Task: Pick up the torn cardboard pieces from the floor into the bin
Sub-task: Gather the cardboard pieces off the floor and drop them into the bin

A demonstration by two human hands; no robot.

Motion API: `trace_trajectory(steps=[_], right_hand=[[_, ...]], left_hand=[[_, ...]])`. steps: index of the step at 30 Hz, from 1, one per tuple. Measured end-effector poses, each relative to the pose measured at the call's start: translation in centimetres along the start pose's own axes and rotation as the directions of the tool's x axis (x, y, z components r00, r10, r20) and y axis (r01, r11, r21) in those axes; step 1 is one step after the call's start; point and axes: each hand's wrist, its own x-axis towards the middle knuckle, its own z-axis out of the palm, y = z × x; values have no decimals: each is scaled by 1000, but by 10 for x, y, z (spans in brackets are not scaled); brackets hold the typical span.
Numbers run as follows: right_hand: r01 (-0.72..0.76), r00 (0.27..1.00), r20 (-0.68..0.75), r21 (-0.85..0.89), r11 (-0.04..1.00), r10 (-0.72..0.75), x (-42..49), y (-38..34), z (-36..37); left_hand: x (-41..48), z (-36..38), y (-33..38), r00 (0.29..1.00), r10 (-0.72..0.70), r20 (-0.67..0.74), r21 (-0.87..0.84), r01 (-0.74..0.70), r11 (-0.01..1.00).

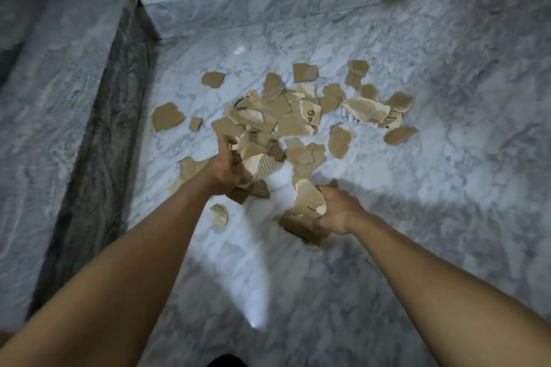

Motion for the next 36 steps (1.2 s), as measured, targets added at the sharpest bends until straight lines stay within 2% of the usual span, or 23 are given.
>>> trace_trajectory(steps=[1,4,7,9,11,13,17,21,24,26,29,33,36], right_hand=[[-9,1000,9,-12,1000,9,0,-2,0],[-16,1000,20,-39,999,17,0,-10,0],[1,1000,23,-111,994,2,1,-19,0],[-5,999,42,-114,994,10,0,-22,1],[-13,999,51,-106,994,18,5,-20,3],[-13,998,53,-108,994,19,7,-20,1],[-24,996,80,-97,995,32,13,-16,-1],[-30,993,111,4,1000,30,15,-8,4],[-58,991,126,127,990,42,12,1,-6],[-79,996,53,217,973,70,16,9,-21],[-59,994,-68,340,939,87,24,19,-44],[-93,987,-96,333,938,132,31,20,-38],[-131,980,-97,335,933,172,39,18,-25]], left_hand=[[-6,-10,-9,999,-46,26,34,45,998],[-26,-32,-38,962,-216,170,318,154,936],[-42,-20,-60,921,-246,302,387,117,915],[-45,5,-70,934,-210,288,459,58,886],[-46,28,-74,958,-187,216,518,50,854],[-44,38,-75,973,-153,171,473,55,879],[-42,40,-77,964,-174,203,349,95,932],[-45,37,-79,966,-179,189,300,116,947],[-41,28,-67,976,-96,193,232,50,971],[-30,23,-55,989,16,149,180,-43,983],[-12,25,-39,990,89,111,233,-113,966],[0,40,-32,988,83,133,357,-125,926],[6,43,-33,992,49,116,383,-91,919]])
